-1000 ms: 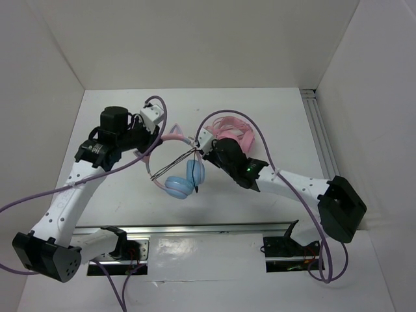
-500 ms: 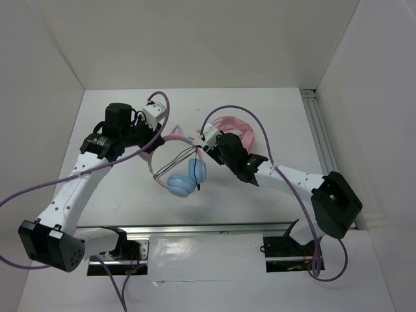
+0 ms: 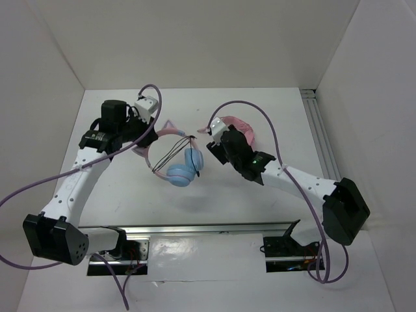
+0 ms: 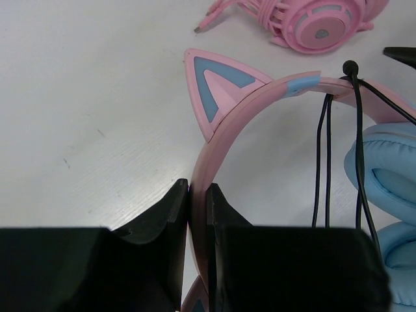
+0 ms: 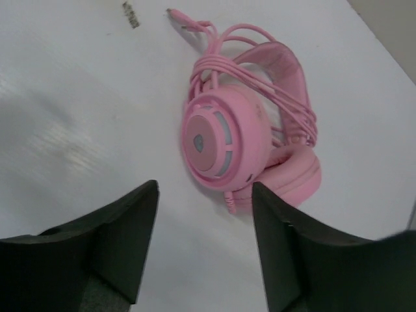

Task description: Wrap the headphones

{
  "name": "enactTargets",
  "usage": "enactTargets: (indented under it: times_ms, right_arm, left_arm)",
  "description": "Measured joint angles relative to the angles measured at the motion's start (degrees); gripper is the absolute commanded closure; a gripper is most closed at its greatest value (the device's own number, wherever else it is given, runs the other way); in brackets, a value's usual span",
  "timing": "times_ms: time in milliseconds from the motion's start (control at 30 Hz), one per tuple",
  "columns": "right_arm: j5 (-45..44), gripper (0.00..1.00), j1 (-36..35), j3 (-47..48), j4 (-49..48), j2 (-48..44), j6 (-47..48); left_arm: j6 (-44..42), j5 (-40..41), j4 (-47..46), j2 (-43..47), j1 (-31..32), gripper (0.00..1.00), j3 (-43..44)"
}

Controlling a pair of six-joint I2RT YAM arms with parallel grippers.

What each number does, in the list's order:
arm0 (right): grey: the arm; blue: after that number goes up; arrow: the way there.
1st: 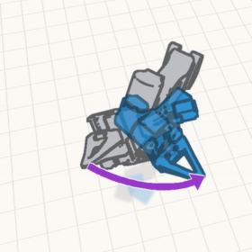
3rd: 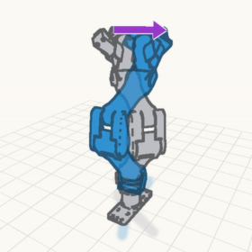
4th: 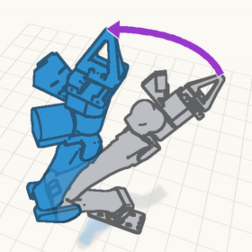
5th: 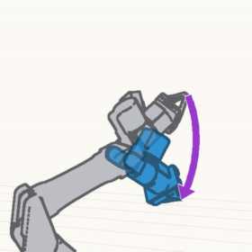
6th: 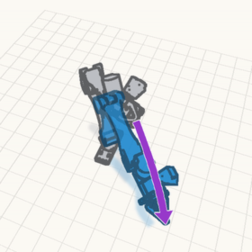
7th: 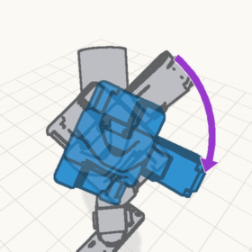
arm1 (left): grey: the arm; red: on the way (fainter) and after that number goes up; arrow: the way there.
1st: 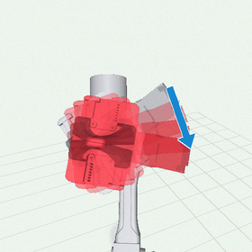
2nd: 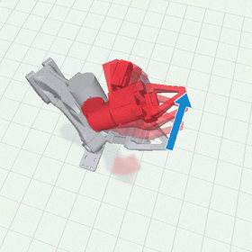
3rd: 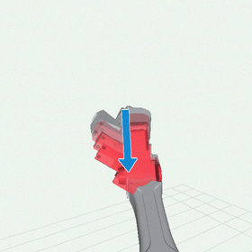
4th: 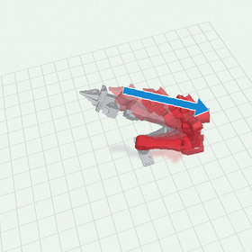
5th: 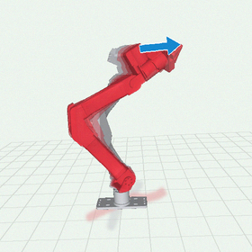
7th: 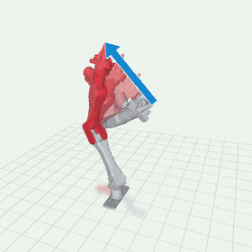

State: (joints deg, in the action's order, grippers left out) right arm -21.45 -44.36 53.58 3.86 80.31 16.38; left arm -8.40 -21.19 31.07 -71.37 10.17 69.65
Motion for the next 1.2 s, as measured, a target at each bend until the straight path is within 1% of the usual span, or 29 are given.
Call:
enactTargets:
  times_ms: [33, 67, 167, 300, 400, 567, 700, 767, 933, 1033, 1200]
  right_arm:
    - [-1.55, 0.12, 0.0, 0.48, 0.61, -0.61, -0.55]
    - [-2.91, 0.07, 0.0, 1.16, 1.31, -1.07, -1.31]
    - [-8.13, 0.02, 0.24, 5.38, 4.76, -1.29, -3.3]
    - [-15.13, 0.01, 0.7, 11.54, 9.73, -0.96, -7.76]
    - [-17.35, 0.01, 1.14, 12.87, 11.89, -0.98, -11.67]
    - [-16.44, 0.01, 1.22, 12.83, 15.02, -1.09, -18.03]
    - [-15.45, 0.01, 1.2, 12.02, 15.19, -2.19, -21.22]
    - [-15.39, 0.01, 1.16, 11.47, 15.5, -2.95, -22.12]
    - [-14.03, 0.01, 0.87, 9.64, 15.52, -3.87, -22.93]
    - [-13.35, 0.01, 0.74, 8.74, 15.96, -3.82, -22.71]
    - [-12.2, 0.01, 0.5, 8.76, 16.41, -3.48, -22.67]
  left_arm:
    - [0.55, 0.52, -0.44, 0.0, -0.28, 1.0, 0.0]
    - [1.2, 1.05, -0.92, -0.04, -0.52, 1.0, 0.0]
    - [2.93, 2.58, -3.26, -0.76, -1.25, 1.0, 0.0]
    - [6.14, 4.39, -6.93, -4.28, -2.19, 1.0, -0.02]
    - [8.79, 6.62, -9.81, -7.85, -3.02, 1.0, -0.2]
    - [13.2, 11.56, -14.43, -14.51, -5.4, 1.0, -0.31]
    - [14.99, 16.2, -17.92, -19.82, -6.54, 1.0, -0.2]
    - [15.69, 17.84, -18.75, -23.45, -6.82, 1.0, 1.2]
    - [18.16, 18.93, -20.81, -34.88, -7.48, 1.0, 8.0]
    - [20.48, 18.95, -22.43, -38.38, -7.91, 1.0, 8.48]
    - [23.34, 18.51, -24.04, -41.59, -8.59, 1.0, 8.48]
